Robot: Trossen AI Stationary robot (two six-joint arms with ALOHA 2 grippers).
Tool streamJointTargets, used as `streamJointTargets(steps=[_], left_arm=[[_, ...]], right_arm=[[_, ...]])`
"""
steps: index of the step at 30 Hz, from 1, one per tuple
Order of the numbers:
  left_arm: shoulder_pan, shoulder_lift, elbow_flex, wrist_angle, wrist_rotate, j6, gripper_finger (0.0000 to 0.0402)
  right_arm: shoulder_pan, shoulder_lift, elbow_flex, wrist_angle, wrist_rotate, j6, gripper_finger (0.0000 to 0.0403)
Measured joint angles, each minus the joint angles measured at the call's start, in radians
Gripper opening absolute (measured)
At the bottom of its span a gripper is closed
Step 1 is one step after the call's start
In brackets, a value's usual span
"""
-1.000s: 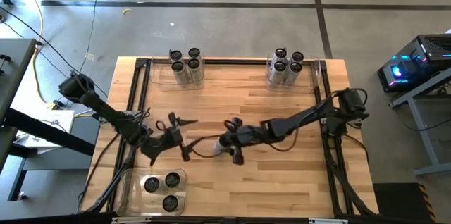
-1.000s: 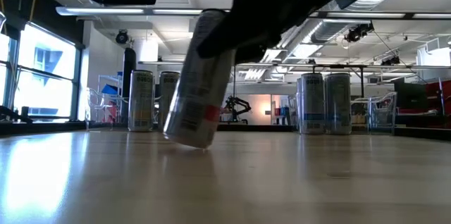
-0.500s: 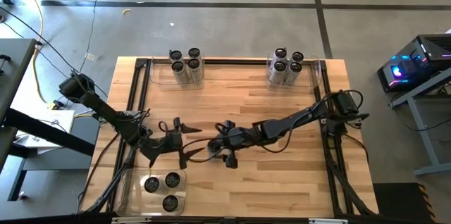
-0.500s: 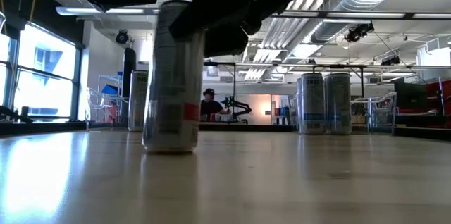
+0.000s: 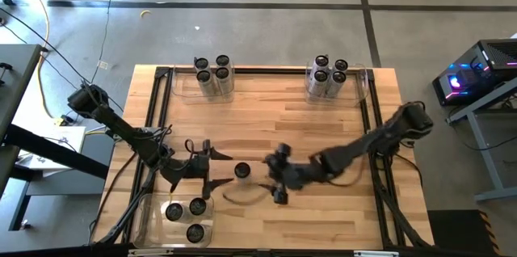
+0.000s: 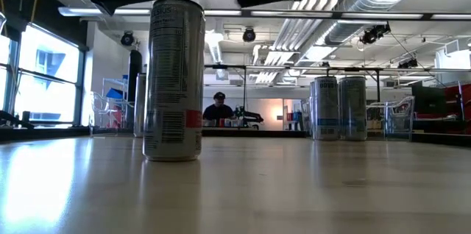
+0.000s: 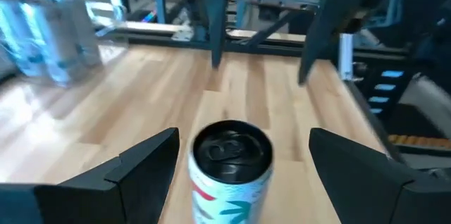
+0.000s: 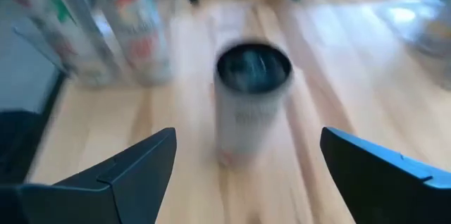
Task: Sort soda cans
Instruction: Put the white-pink soda can into the bottom left transparent bin
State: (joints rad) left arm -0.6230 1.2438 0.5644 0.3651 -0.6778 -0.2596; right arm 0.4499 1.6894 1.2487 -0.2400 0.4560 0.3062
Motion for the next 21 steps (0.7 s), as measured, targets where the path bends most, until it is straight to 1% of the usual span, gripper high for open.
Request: streamJointTargets(steps=[2,5,8,11,14,17,21], left_arm=[[0.008,0.0,0.0,-0.001,0.041,-0.022,0.031],[0.033,0.007,0.0,-0.001,0.099,-0.021,0.031],[0.083,0.023,0.0,-0.009,0.114,-0.064,0.0312],[0.122,0.042,0.0,-0.024,0.175,-0.04,0.0318],[0.14,0.061,0.0,-0.036,0.26,0.024,0.0323],[0.141,0.093,0.0,-0.018,0.266,0.06,0.0324],[0.146,0.155,0.0,0.041,0.235,0.082,0.0324]], right_arm=[[0.063,-0.019,-0.001,-0.077,0.127,0.075,0.0348],[0.157,-0.031,-0.001,-0.139,0.319,0.179,0.0348],[0.227,-0.027,-0.001,-0.146,0.447,0.236,0.0348],[0.267,-0.027,-0.001,-0.145,0.508,0.271,0.0348],[0.283,-0.027,-0.002,-0.145,0.536,0.272,0.0348],[0.284,-0.027,-0.002,-0.145,0.537,0.272,0.0348],[0.274,-0.027,-0.002,-0.145,0.538,0.27,0.0348]])
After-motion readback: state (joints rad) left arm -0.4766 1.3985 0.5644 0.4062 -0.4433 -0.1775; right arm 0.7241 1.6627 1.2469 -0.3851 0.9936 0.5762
